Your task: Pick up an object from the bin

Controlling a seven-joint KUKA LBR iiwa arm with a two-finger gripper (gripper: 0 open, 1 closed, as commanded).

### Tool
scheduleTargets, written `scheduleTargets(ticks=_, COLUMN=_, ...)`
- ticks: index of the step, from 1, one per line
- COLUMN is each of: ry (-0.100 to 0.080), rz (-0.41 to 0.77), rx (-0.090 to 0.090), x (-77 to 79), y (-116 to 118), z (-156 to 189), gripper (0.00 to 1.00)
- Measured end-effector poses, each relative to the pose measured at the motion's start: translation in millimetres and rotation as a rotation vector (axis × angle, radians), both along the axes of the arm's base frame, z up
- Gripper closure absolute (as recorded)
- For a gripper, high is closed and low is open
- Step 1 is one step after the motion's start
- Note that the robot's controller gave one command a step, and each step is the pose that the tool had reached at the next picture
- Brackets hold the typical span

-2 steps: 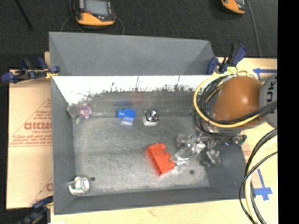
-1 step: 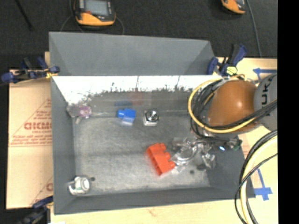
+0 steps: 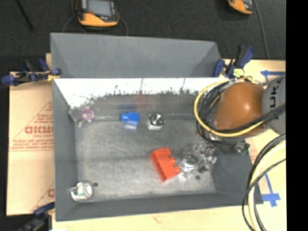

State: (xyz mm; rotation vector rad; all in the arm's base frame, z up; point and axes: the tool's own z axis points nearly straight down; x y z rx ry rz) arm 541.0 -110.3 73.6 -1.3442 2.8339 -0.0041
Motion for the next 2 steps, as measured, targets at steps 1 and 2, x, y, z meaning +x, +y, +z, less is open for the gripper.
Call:
scheduleTargets(ticks=1, ry=-0.001, rz=-0.003, rx=-0.001, x=1.6, y=-1.1, z=65.5, gripper=1.0)
scheduleTargets(ticks=2, ry=0.001, rz=-0.007, rx=-0.001, x=2.5, y=-2.0, z=106.1, gripper=1.0)
